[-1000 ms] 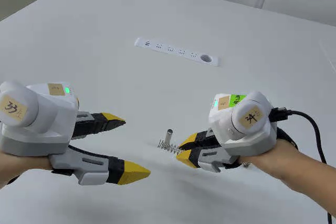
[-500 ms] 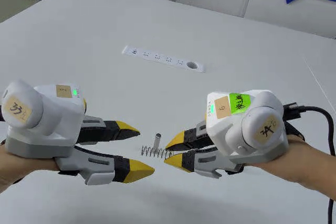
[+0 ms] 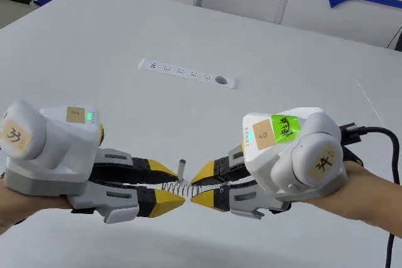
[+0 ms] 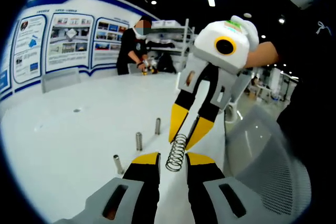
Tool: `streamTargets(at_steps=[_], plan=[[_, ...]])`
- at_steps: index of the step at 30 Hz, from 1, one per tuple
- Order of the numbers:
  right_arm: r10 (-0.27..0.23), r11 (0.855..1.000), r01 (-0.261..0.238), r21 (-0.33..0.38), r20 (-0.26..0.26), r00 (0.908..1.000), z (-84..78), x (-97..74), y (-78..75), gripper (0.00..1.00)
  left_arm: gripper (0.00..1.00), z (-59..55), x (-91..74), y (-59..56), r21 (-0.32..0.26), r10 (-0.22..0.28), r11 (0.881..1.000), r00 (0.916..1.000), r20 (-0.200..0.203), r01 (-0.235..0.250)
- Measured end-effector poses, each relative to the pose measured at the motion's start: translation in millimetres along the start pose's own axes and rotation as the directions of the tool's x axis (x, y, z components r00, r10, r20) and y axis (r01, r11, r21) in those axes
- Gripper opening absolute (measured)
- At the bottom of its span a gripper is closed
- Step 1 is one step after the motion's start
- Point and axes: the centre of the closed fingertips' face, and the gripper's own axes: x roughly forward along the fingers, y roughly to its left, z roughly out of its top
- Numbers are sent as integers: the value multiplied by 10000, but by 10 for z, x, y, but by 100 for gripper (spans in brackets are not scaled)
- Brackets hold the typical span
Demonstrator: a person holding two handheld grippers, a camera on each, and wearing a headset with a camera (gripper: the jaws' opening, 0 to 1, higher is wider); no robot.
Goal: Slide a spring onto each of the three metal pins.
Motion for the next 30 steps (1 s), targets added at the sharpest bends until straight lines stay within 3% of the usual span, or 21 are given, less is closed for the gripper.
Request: streamTargets(at_steps=[4,7,12,19,30], plan=[[47,9999,-48,-102,-56,10000,4,-14,22,10,13,3,5,-52,13,-167,9999,9999,23,167],[11,9999,-12,-143,-32,10000,10,-26,38,10,11,-1,2,-79,96,-207,9997,9998,9,207],[50,9997,-50,-245,-8,10000,6,-41,57,11,10,9,9,-121,897,-261,9956,9996,-140,273],[60,9997,-65,-217,-233,9997,-69,-25,56,15,10,30,31,-162,948,-515,9941,9984,-213,533],[322,9968,-353,715,435,9985,39,-90,63,11,10,-28,25,-147,1041,-504,9931,9981,-365,539]])
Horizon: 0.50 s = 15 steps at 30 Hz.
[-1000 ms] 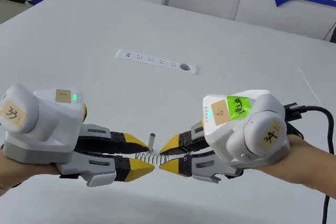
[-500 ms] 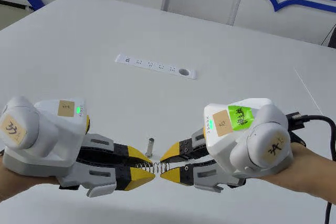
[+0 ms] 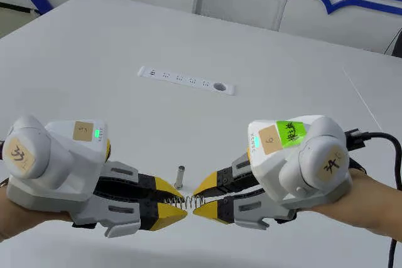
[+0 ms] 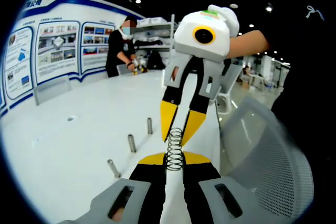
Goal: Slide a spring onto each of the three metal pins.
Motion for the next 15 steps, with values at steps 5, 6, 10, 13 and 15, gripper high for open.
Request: streamTargets(at_steps=[5,6,10,13,15], plan=[[26,9992,-40,388,379,9993,60,-31,-45,11,10,18,-10,55,-217,135,9997,9995,287,-129],[51,9989,-73,459,486,9988,76,-36,-46,11,11,21,-10,58,-207,161,9997,9994,292,-155],[237,9984,-279,502,819,9964,144,-55,-28,11,11,25,-15,49,-110,154,9998,9995,266,-151],[297,9978,-353,552,997,9946,186,-60,-32,11,11,26,-16,59,-129,237,9996,9993,281,-233],[381,9974,-446,568,1107,9931,215,-58,-21,11,11,18,-10,53,-107,252,9996,9994,240,-250]])
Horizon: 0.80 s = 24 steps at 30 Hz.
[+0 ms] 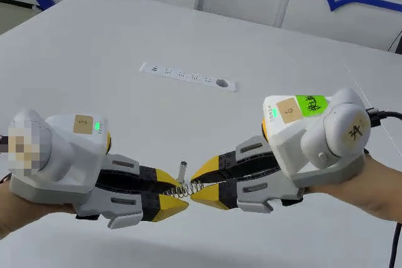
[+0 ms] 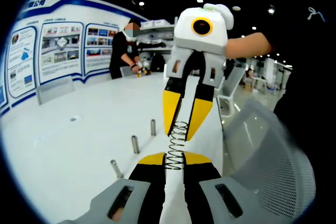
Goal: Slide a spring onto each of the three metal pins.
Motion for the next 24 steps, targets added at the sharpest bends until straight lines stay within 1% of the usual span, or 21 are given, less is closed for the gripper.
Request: streamTargets(at_steps=[3,7,9,10,11,13,14,17,22,24], plan=[[119,9999,-119,-53,79,9999,37,5,22,11,11,-10,11,-18,66,-50,10000,9999,-95,51],[169,9999,-170,23,351,9992,106,15,26,11,11,-14,31,-25,101,-65,9999,9998,-178,67],[254,9993,-276,268,799,9965,195,25,41,11,11,-15,47,-32,149,-82,9999,9997,-234,86],[362,9987,-400,317,1135,9929,271,31,58,11,11,-5,62,-42,189,-100,9998,9997,-226,105],[278,9994,-295,157,986,9947,261,36,43,11,11,4,77,-51,192,-129,9997,9997,-211,133],[264,9996,-265,-1,669,9974,236,74,31,11,11,-24,105,-38,348,-42,9994,9992,-406,56],[275,9996,-269,-92,645,9975,232,87,34,11,11,-31,105,-33,354,-42,9994,9991,-433,58],[306,9995,-307,0,693,9971,234,82,35,11,11,-31,95,-36,322,-77,9994,9991,-424,91],[191,9994,-214,287,800,9966,246,93,9,11,10,-28,84,-16,334,5,9994,9993,-365,7],[183,9984,-229,523,871,9960,256,99,-1,11,10,-27,83,-19,394,-5,9992,9995,-324,17]])
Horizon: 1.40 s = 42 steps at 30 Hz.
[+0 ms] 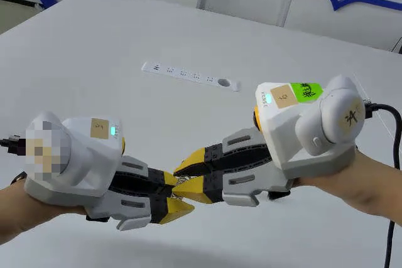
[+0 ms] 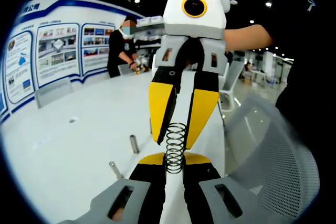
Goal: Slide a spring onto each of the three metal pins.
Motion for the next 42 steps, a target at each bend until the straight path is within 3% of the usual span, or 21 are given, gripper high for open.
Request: streamTargets(at_steps=[7,13,20,25,27,31,36,40,42], plan=[[-177,9993,190,315,-413,9990,-117,-18,-42,18,10,12,-45,14,-2,101,9999,9996,263,-100],[-223,9950,173,980,505,9985,21,-12,-43,13,10,26,-41,23,-22,139,9999,9994,302,-138],[-197,9988,184,463,267,9994,17,8,-18,11,10,18,-35,26,50,218,9997,9996,204,-219],[-404,9985,392,391,300,9987,49,12,-81,11,12,49,-67,130,-30,774,9970,9965,319,-774],[-447,9980,428,475,391,9982,83,0,-117,11,14,84,-92,154,-136,847,9964,9952,482,-841],[-528,9977,510,448,417,9977,103,-13,-156,11,31,104,-122,226,-209,1120,9936,9924,506,-1111],[-781,9959,758,498,451,9959,108,-53,-251,11,34,19,-171,308,-318,1339,9906,9908,175,-1333],[-1021,9935,1000,535,377,9941,75,-77,-348,11,36,-62,-218,302,-521,1279,9904,9917,-88,-1282],[-1151,9920,1129,570,384,9926,65,-88,-403,11,38,-7,-261,315,-913,1401,9864,9897,288,-1370]])
